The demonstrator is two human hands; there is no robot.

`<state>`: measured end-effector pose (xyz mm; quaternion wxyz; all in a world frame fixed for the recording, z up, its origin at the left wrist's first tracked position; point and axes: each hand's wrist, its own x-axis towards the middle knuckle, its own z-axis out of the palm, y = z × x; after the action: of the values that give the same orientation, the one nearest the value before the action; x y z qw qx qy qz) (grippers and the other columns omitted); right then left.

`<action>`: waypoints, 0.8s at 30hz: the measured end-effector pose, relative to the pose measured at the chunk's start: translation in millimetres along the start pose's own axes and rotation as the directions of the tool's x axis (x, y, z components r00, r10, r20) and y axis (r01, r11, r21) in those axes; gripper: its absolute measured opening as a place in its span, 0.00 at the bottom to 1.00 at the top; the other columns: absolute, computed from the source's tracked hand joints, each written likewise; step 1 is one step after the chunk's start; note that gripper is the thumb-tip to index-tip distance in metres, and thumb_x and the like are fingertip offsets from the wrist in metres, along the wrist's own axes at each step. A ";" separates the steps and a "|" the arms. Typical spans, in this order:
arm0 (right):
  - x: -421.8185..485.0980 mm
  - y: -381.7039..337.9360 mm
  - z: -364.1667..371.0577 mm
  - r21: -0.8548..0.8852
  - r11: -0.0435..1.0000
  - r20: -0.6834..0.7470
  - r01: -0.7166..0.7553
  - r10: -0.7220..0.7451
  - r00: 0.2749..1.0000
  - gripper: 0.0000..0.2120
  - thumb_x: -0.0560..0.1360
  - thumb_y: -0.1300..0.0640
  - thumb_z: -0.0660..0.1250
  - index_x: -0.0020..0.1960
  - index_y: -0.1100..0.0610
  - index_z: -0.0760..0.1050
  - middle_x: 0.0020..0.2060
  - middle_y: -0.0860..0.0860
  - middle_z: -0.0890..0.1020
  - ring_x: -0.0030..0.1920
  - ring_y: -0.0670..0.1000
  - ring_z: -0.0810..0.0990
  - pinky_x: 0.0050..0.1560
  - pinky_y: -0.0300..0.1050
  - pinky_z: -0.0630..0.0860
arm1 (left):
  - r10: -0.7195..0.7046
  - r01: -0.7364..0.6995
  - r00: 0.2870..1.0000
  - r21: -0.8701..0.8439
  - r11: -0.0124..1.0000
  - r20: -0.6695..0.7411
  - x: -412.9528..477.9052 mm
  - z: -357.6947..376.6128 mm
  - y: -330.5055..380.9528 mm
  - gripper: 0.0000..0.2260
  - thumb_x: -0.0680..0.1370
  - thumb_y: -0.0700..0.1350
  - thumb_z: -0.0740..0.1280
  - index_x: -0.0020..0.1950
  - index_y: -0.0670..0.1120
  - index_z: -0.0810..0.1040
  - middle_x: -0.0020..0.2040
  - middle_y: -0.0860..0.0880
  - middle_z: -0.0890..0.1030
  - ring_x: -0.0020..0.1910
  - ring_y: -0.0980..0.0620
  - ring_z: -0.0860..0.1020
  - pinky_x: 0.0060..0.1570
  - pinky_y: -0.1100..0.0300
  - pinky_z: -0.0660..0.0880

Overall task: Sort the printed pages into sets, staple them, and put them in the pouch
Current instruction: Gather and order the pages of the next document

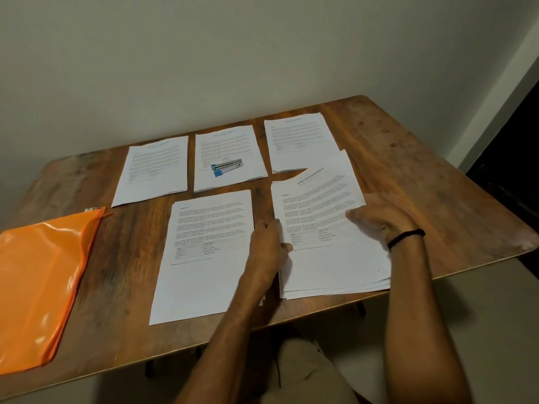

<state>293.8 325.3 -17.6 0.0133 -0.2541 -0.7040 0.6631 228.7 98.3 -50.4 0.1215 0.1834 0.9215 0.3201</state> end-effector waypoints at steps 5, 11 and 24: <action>-7.0 -18.5 -10.6 0.174 0.980 -0.036 0.097 -0.092 0.995 0.20 0.76 0.72 0.66 0.67 0.66 0.74 0.62 0.60 0.81 0.58 0.60 0.82 0.57 0.53 0.81 | 0.089 -0.088 0.996 -0.450 0.889 -0.019 -9.9 -31.2 13.6 0.32 0.70 0.54 0.79 0.70 0.54 0.71 0.66 0.56 0.78 0.60 0.60 0.77 0.63 0.52 0.76; -18.7 -55.3 26.7 0.342 0.930 0.076 0.132 -0.168 0.983 0.20 0.78 0.72 0.63 0.69 0.64 0.73 0.60 0.58 0.83 0.58 0.59 0.83 0.57 0.53 0.81 | -0.081 0.054 0.997 -0.686 0.726 -0.007 -7.0 -96.5 3.6 0.26 0.74 0.47 0.76 0.70 0.55 0.73 0.61 0.55 0.82 0.56 0.51 0.83 0.60 0.43 0.79; 18.0 -12.5 237.3 -0.222 0.950 0.023 0.219 -0.220 0.975 0.17 0.70 0.62 0.67 0.58 0.57 0.73 0.52 0.50 0.84 0.51 0.55 0.84 0.45 0.52 0.85 | -0.233 0.133 0.944 -0.376 0.917 -0.235 -45.6 -150.3 -114.0 0.17 0.79 0.37 0.70 0.67 0.43 0.77 0.60 0.50 0.80 0.54 0.51 0.78 0.55 0.56 0.76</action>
<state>189.5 112.3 -40.1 0.0592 -0.1749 -0.7979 0.5739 188.9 -85.6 -2.9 0.0532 0.0247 0.8695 0.4904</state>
